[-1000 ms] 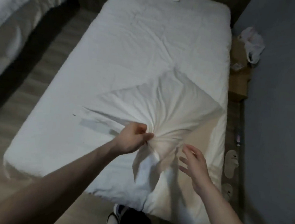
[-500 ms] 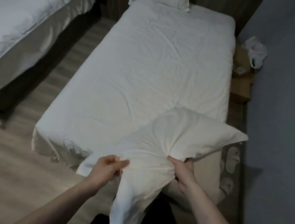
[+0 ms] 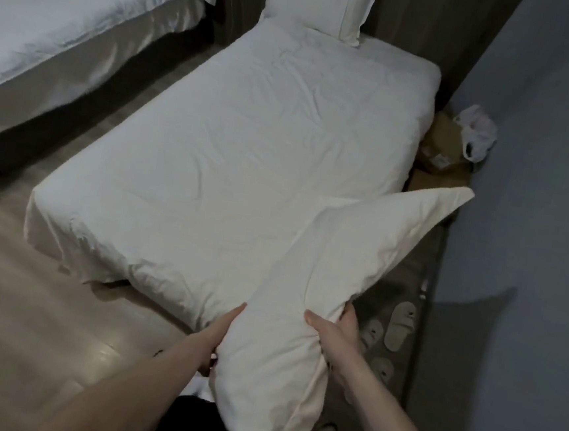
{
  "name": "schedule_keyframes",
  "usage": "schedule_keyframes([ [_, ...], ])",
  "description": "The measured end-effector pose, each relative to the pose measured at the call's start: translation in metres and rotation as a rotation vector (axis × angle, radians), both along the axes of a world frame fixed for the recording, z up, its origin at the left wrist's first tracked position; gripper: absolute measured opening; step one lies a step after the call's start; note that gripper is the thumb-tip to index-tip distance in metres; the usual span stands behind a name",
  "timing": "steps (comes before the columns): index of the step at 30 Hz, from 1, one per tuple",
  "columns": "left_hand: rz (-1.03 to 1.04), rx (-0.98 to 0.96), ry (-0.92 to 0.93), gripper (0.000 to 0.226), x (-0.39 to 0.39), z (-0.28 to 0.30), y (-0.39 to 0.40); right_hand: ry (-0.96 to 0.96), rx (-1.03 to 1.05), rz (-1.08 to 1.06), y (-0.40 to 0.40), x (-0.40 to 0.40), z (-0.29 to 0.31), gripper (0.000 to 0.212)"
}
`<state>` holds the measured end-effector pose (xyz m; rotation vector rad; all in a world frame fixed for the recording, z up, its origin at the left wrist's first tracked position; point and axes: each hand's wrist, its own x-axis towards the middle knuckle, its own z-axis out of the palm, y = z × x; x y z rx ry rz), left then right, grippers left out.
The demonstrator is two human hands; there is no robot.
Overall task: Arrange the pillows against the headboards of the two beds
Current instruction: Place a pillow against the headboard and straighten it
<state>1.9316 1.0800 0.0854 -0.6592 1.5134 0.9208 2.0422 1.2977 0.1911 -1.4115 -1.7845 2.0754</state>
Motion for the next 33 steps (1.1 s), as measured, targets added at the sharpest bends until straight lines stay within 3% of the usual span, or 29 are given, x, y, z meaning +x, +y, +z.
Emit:
schedule_keyframes([
  [5, 0.043, 0.129, -0.022, 0.093, 0.088, -0.081, 0.089, 0.04, 0.122, 0.068, 0.103, 0.057, 0.036, 0.055],
  [10, -0.032, 0.064, -0.153, 0.111, 0.121, 0.028, 0.186, 0.104, 0.227, 0.05, 0.192, 0.081, 0.06, 0.058],
  [12, -0.041, 0.142, -0.09, 0.111, 0.123, 0.048, 0.213, 0.137, 0.228, 0.039, 0.221, 0.082, 0.069, 0.056],
  [15, -0.076, 0.215, -0.113, 0.134, 0.108, 0.052, 0.252, 0.166, 0.218, 0.083, 0.255, 0.085, 0.078, 0.056],
  [19, -0.125, 0.29, -0.141, 0.136, 0.086, 0.086, 0.32, 0.199, 0.221, 0.131, 0.297, 0.073, 0.086, 0.056],
  [24, -0.007, 0.296, -0.039, 0.098, 0.054, 0.05, 0.375, 0.295, 0.251, 0.105, 0.362, 0.013, 0.107, 0.055],
  [30, 0.149, 0.481, -0.027, 0.094, -0.031, 0.046, 0.434, 0.325, 0.244, 0.165, 0.453, -0.083, 0.124, 0.054],
  [33, 0.148, 0.531, 0.069, 0.067, -0.088, 0.051, 0.472, 0.286, 0.308, 0.221, 0.497, -0.119, 0.122, 0.053],
])
